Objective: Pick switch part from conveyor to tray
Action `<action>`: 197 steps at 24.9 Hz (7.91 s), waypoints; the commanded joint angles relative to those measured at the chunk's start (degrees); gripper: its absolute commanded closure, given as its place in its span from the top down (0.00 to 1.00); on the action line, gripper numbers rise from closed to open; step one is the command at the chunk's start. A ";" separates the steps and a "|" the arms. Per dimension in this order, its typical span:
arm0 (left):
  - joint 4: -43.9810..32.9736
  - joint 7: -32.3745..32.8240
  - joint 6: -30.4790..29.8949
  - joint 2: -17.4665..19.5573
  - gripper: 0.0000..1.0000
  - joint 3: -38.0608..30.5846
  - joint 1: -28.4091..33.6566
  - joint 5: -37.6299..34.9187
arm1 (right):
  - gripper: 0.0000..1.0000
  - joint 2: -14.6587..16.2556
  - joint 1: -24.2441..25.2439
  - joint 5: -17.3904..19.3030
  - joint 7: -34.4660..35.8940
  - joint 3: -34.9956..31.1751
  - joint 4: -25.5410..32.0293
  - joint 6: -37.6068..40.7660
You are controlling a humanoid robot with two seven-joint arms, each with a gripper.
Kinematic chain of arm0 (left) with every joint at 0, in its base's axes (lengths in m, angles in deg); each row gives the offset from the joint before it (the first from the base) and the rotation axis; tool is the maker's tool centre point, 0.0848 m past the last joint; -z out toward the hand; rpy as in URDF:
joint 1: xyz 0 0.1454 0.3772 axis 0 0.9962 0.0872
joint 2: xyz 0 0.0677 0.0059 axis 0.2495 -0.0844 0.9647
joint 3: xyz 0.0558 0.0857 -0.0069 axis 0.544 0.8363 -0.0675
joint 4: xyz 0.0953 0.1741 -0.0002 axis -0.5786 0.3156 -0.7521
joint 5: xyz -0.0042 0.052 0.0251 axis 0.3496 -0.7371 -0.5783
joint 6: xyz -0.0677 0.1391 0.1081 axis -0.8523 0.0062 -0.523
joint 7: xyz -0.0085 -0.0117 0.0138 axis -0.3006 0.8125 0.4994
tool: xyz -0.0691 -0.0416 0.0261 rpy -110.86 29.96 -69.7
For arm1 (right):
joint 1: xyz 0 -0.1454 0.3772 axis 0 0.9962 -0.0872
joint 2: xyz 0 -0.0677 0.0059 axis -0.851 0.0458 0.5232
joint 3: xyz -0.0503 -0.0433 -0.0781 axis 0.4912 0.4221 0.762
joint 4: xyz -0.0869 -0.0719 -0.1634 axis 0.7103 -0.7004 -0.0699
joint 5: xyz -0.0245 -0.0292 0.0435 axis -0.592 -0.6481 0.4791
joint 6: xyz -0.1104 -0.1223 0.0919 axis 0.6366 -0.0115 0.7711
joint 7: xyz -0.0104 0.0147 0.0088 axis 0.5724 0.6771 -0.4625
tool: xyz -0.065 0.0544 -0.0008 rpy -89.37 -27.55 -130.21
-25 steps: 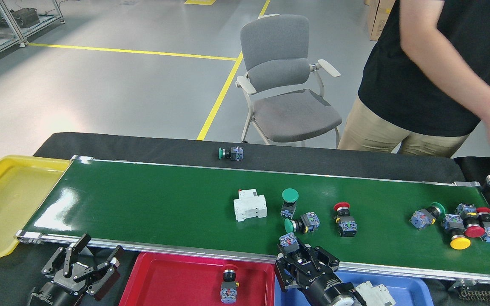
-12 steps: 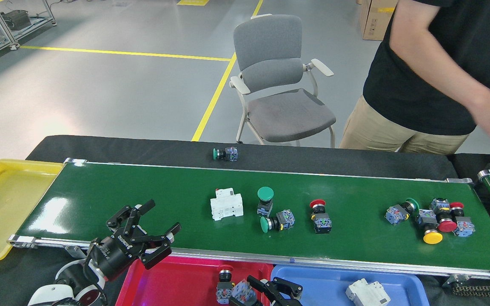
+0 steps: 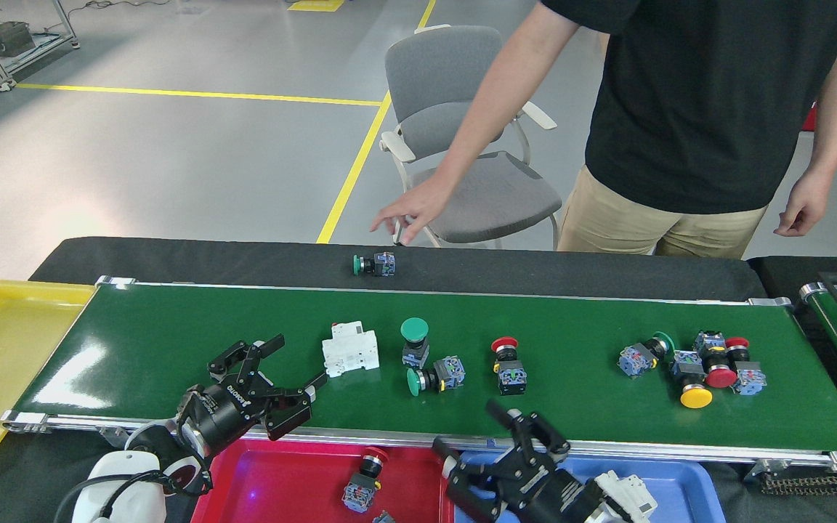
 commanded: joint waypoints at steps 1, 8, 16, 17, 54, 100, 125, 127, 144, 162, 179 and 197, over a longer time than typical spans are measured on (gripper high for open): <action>0.81 -0.54 1.12 -0.17 1.00 -0.18 -2.00 -0.10 | 0.93 2.23 -0.78 -0.99 5.18 -1.16 0.24 -9.82; 5.20 -0.80 3.93 -0.09 1.00 -0.09 -4.20 -0.10 | 0.94 7.59 3.17 -4.15 11.77 -1.16 -0.11 -20.99; 7.93 -1.42 5.43 0.71 0.12 -0.53 -3.94 0.33 | 0.97 7.51 7.30 -4.15 13.97 -4.24 -0.46 -21.34; 8.11 -1.42 5.51 0.62 0.10 -0.62 -3.94 0.42 | 0.97 7.42 7.30 -4.06 13.88 -4.68 -0.55 -21.34; -8.77 -4.06 4.63 -0.09 0.00 -3.17 0.63 4.55 | 0.36 1.97 -14.23 -5.12 -3.61 10.53 -20.76 -33.91; -27.67 3.59 3.58 -4.92 0.01 6.76 12.23 3.15 | 0.99 4.43 0.18 -1.34 -2.47 -28.58 -0.64 -2.97; -40.23 7.81 15.71 -14.76 1.00 10.19 25.94 -8.28 | 0.99 6.36 2.20 -1.34 0.87 -30.69 -2.22 -3.06; -41.29 5.35 15.09 -13.88 1.00 -1.94 27.17 -3.80 | 0.99 6.28 1.06 -1.43 0.78 -30.25 -1.78 -3.32; -14.40 4.21 13.42 0.53 1.00 -29.09 15.05 -1.86 | 0.98 1.53 -14.93 -2.57 0.52 14.66 -17.07 -22.21; 13.73 9.21 18.61 3.17 1.00 -22.94 -7.98 -2.21 | 0.21 -3.13 -23.81 -0.55 0.70 22.39 -31.84 -18.52; 27.79 -5.11 31.79 5.63 0.10 -15.30 -11.67 -1.07 | 0.19 13.13 -16.25 13.60 -5.46 16.50 -11.18 4.77; -28.02 -3.35 -1.87 2.46 0.35 -14.15 26.82 1.65 | 0.98 7.07 -8.43 10.26 -9.94 10.97 -8.37 17.07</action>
